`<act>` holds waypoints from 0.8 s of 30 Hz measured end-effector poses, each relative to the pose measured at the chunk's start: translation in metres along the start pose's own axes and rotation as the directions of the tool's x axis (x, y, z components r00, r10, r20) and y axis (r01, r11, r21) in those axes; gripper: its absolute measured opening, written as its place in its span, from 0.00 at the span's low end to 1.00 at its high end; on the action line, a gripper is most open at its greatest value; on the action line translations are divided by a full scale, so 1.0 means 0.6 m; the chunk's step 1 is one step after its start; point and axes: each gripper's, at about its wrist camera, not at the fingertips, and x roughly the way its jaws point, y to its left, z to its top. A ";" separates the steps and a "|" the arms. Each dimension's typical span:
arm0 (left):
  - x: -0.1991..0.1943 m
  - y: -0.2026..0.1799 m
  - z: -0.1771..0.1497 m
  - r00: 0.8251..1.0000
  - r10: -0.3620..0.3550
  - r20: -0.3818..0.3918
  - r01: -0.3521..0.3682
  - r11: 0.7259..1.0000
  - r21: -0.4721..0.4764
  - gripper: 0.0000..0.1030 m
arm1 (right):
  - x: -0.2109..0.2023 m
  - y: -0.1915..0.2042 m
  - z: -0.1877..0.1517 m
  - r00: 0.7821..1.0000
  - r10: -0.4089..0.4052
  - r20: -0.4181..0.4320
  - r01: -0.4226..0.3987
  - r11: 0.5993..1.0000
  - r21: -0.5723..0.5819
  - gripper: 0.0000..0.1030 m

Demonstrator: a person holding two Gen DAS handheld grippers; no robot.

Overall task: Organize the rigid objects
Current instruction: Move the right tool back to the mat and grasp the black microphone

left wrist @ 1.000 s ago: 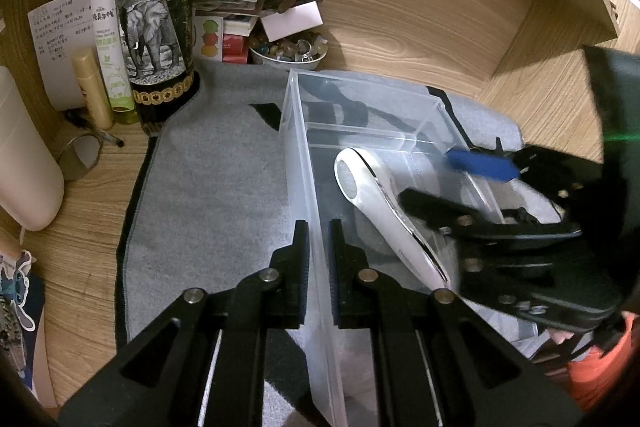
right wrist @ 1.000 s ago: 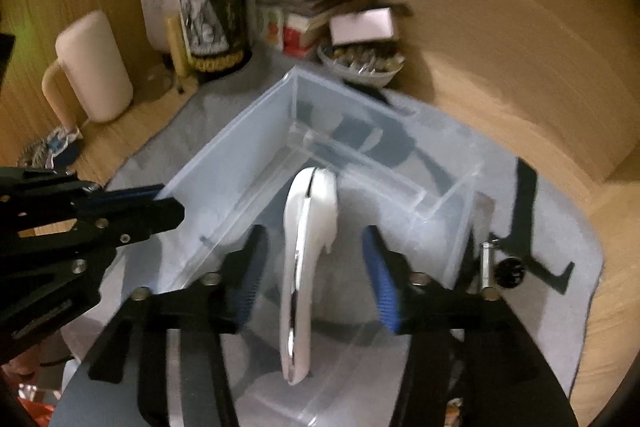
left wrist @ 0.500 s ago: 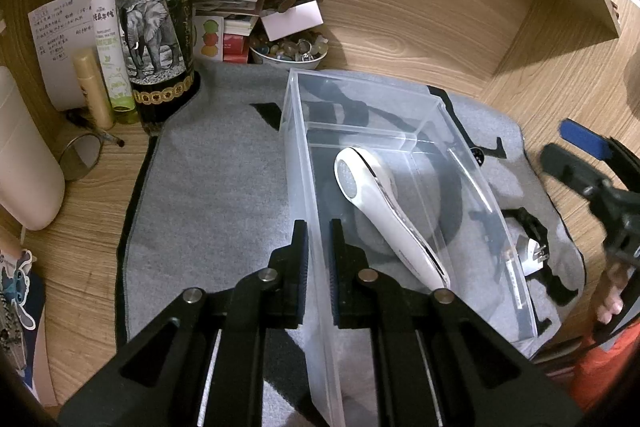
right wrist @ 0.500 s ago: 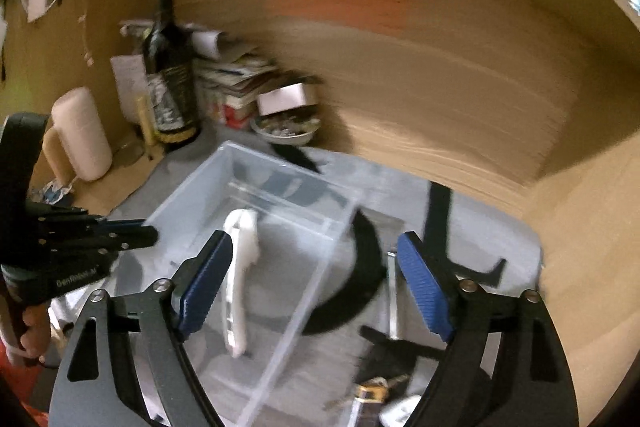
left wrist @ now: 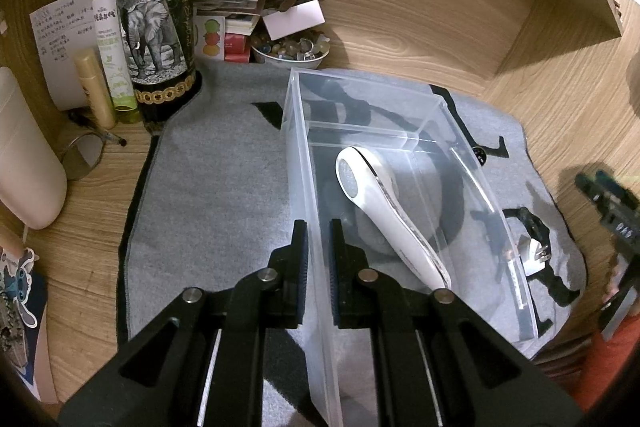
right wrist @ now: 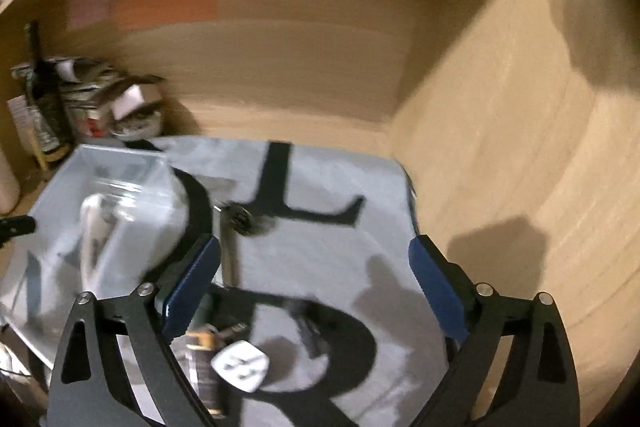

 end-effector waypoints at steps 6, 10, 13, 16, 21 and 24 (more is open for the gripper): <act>0.000 0.000 0.000 1.000 0.002 -0.001 -0.002 1.000 0.002 0.07 | 0.061 -0.014 -0.050 0.993 0.013 -0.118 -0.010 1.000 0.024 0.92; -0.001 0.000 0.000 1.000 0.003 -0.002 -0.003 1.000 0.002 0.07 | 0.085 -0.021 -0.076 0.984 0.030 -0.173 -0.024 0.999 0.037 0.90; 0.000 0.000 0.000 1.000 0.002 -0.002 -0.002 1.000 -0.001 0.07 | 0.099 -0.027 -0.086 0.978 0.055 -0.200 -0.045 0.997 0.056 0.85; 0.000 0.000 0.000 1.000 0.003 -0.002 -0.003 1.000 -0.003 0.07 | 0.107 -0.036 -0.092 0.971 0.096 -0.221 -0.079 0.993 0.085 0.78; -0.001 0.000 0.001 1.000 0.002 -0.003 -0.002 1.000 -0.006 0.07 | 0.120 -0.051 -0.097 0.951 0.177 -0.253 -0.143 0.979 0.148 0.63; -0.001 -0.001 0.000 1.000 0.003 -0.002 -0.004 1.000 -0.005 0.07 | 0.121 -0.052 -0.099 0.950 0.183 -0.254 -0.146 0.977 0.157 0.56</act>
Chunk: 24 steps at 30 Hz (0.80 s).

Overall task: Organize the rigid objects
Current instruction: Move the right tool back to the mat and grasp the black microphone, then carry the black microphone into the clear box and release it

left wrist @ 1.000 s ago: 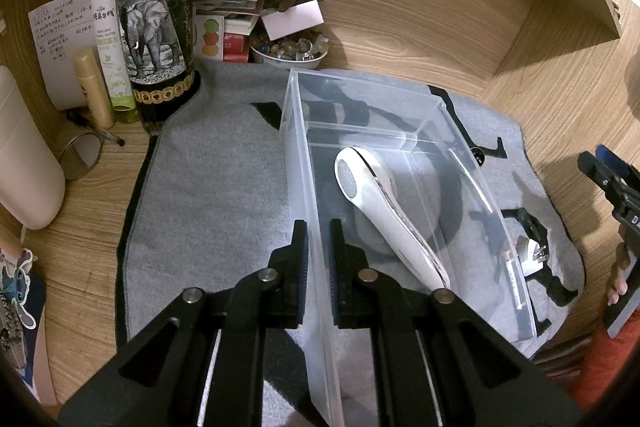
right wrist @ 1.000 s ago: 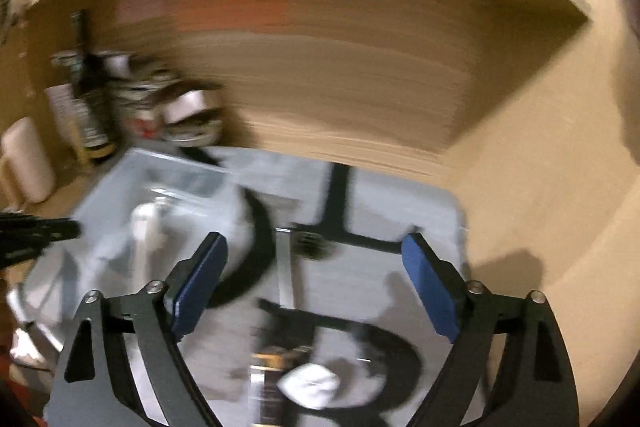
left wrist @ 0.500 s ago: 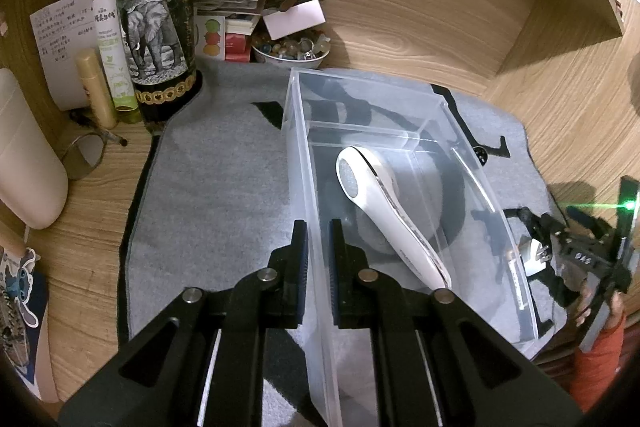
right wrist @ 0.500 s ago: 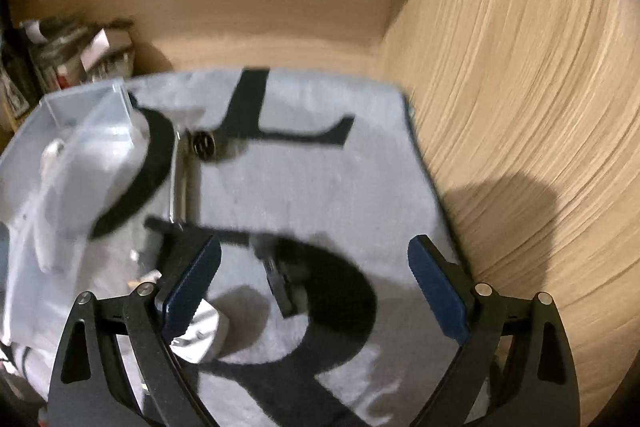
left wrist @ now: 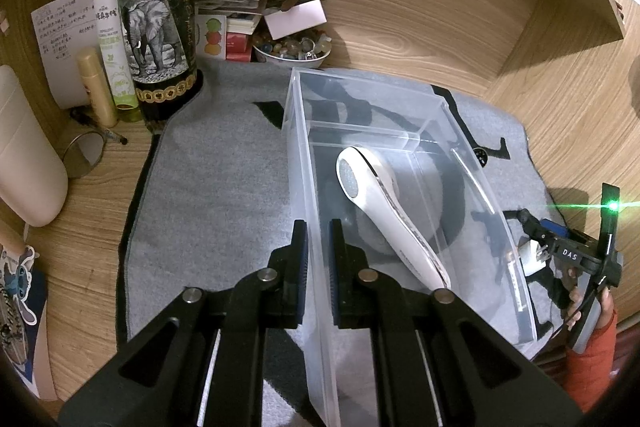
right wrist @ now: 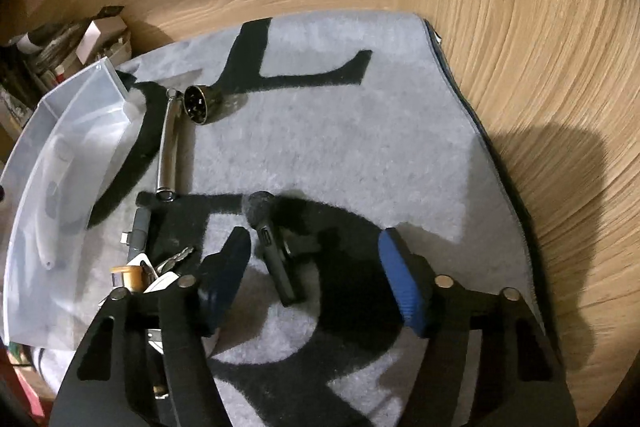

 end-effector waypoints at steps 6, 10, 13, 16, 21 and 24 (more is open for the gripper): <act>0.000 0.000 0.000 1.000 -0.001 0.000 0.001 1.000 -0.001 0.07 | -0.001 0.008 -0.003 0.999 0.029 -0.014 -0.030 0.999 -0.036 0.45; 0.000 -0.001 0.000 1.000 -0.002 0.000 0.002 1.000 -0.003 0.07 | 0.000 0.014 0.001 0.998 0.056 -0.023 -0.057 0.997 -0.047 0.28; -0.001 -0.001 0.000 1.000 -0.002 0.000 0.002 1.000 -0.003 0.07 | -0.002 0.022 -0.001 0.999 0.039 -0.012 -0.039 0.998 -0.057 0.27; 0.000 -0.001 0.000 1.000 -0.002 -0.001 0.002 1.000 -0.002 0.07 | -0.005 0.026 0.001 1.000 0.026 0.003 -0.026 0.998 -0.057 0.27; 0.000 -0.001 0.000 1.000 -0.003 0.000 0.003 1.000 -0.004 0.07 | -0.027 0.028 0.013 0.999 0.025 0.049 -0.023 0.999 -0.034 0.27; 0.000 -0.002 0.000 1.000 -0.004 0.001 0.004 1.000 -0.007 0.07 | -0.048 0.038 0.026 0.996 0.023 0.091 -0.020 0.999 -0.042 0.27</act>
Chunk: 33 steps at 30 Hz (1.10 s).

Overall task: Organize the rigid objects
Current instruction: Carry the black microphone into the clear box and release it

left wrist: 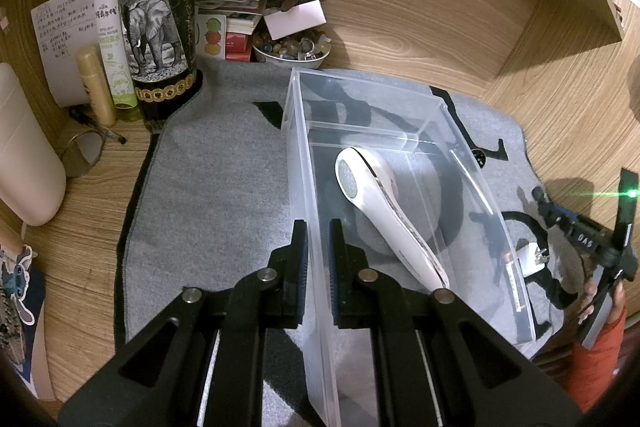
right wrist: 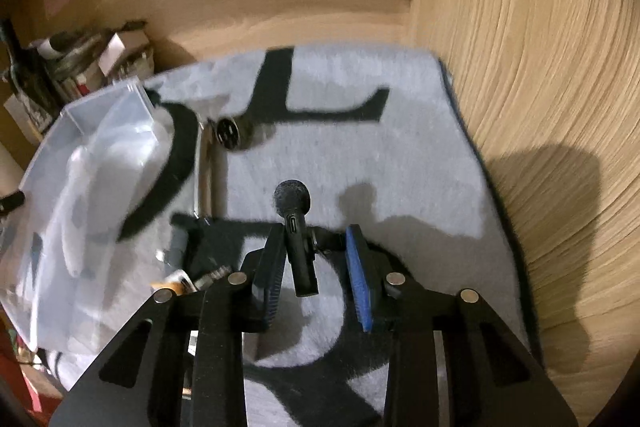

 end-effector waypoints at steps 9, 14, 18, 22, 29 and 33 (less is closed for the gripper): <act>0.000 -0.001 0.001 1.000 -0.008 0.000 0.008 1.000 -0.002 0.07 | -0.064 0.069 0.045 0.990 0.047 0.132 -0.035 0.995 -0.092 0.27; -0.001 0.000 0.001 1.000 -0.014 0.004 0.014 1.000 -0.005 0.07 | -0.093 0.115 0.061 0.979 0.097 0.182 -0.069 0.986 -0.151 0.27; 0.000 0.001 0.001 1.000 -0.015 0.005 0.015 1.000 -0.005 0.07 | -0.099 0.154 0.070 0.972 0.135 0.194 -0.098 0.977 -0.191 0.27; 0.000 0.002 0.001 1.000 -0.017 0.005 0.017 1.000 -0.007 0.07 | -0.095 0.195 0.075 0.967 0.177 0.184 -0.130 0.961 -0.243 0.27; 0.000 0.003 0.001 1.000 -0.017 0.005 0.017 1.000 -0.007 0.07 | -0.063 0.250 0.076 0.963 0.230 0.140 -0.180 0.936 -0.304 0.27; 0.000 0.002 0.001 1.000 -0.016 0.006 0.016 1.000 -0.006 0.07 | -0.041 0.268 0.076 0.964 0.245 0.103 -0.201 0.926 -0.319 0.27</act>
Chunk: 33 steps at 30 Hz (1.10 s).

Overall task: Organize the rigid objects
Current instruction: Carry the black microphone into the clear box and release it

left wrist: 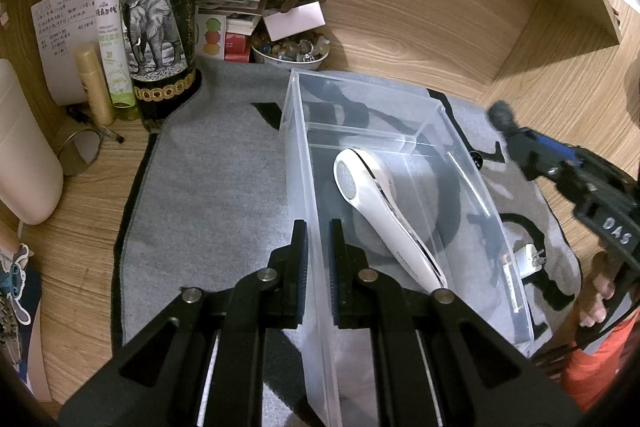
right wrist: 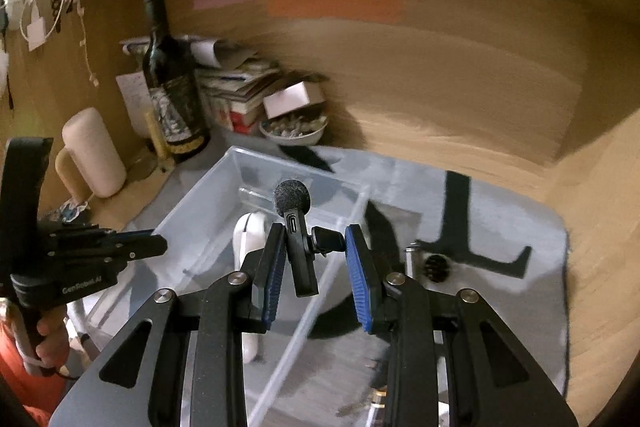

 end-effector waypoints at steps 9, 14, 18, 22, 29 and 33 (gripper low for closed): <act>0.000 0.000 0.000 1.000 -0.001 0.000 0.001 1.000 -0.001 0.07 | 0.064 0.023 -0.008 0.994 0.028 -0.104 -0.032 0.999 -0.035 0.27; 0.000 -0.001 0.001 1.000 -0.004 0.000 0.004 1.000 -0.004 0.07 | 0.085 0.028 -0.017 0.989 0.032 -0.147 -0.039 0.998 -0.042 0.27; 0.000 -0.001 0.001 1.000 -0.004 0.000 0.004 1.000 -0.004 0.07 | 0.093 0.035 -0.021 0.984 0.029 -0.175 -0.040 0.997 -0.059 0.27; 0.000 0.000 0.001 1.000 -0.005 0.000 0.005 1.000 -0.003 0.07 | 0.100 0.044 -0.024 0.980 0.024 -0.195 -0.040 0.996 -0.081 0.27; 0.000 -0.002 0.001 1.000 -0.006 0.001 0.006 1.000 -0.002 0.09 | 0.103 0.055 -0.026 0.979 0.010 -0.204 -0.032 0.994 -0.102 0.27; 0.000 -0.003 0.001 1.000 -0.006 0.001 0.006 1.000 -0.003 0.09 | 0.102 0.055 -0.026 0.976 0.024 -0.214 -0.046 0.994 -0.100 0.29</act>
